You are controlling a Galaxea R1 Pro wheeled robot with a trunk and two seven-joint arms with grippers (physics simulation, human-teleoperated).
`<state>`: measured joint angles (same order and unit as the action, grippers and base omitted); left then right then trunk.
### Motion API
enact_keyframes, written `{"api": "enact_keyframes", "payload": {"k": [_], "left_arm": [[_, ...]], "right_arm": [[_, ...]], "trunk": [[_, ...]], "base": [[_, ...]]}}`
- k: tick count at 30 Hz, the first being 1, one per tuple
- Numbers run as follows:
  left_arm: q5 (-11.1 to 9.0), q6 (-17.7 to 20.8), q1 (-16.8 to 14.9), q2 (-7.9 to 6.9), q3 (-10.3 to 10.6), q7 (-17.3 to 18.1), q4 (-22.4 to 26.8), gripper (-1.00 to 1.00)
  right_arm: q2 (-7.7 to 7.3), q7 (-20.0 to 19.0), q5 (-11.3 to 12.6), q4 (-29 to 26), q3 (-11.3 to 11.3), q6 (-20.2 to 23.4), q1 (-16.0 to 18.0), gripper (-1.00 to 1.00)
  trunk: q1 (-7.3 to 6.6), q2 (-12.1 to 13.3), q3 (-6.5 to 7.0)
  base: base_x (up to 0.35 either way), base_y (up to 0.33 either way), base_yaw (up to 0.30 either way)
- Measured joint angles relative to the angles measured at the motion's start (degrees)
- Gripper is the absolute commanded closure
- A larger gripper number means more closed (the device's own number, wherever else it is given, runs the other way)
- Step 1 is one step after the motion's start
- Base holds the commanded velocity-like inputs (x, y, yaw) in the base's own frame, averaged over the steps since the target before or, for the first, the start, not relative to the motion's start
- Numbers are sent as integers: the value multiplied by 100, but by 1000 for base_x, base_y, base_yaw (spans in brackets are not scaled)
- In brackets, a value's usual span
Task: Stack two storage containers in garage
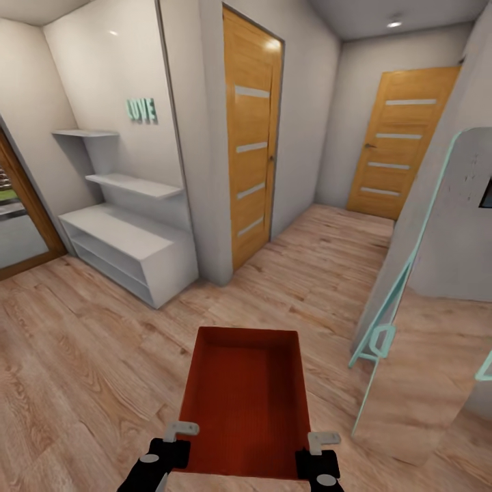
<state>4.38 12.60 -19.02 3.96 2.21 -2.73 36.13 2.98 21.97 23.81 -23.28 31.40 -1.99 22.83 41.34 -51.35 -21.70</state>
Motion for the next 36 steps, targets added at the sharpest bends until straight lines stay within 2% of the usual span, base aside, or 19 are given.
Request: {"api": "enact_keyframes", "payload": {"k": [30, 36], "left_arm": [[-19, 2, 0, 1, 66, -4, -49, 100], [4, -1, 0, 1, -1, 0, 15, 100]], "right_arm": [[-23, -19, 10, -15, -24, -6, -54, 100], [-2, 5, 4, -12, 0, -5, 2, 100]], "trunk": [[0, 0, 0], [0, 0, 0]], "base": [[322, 0, -1], [322, 0, -193]]}}
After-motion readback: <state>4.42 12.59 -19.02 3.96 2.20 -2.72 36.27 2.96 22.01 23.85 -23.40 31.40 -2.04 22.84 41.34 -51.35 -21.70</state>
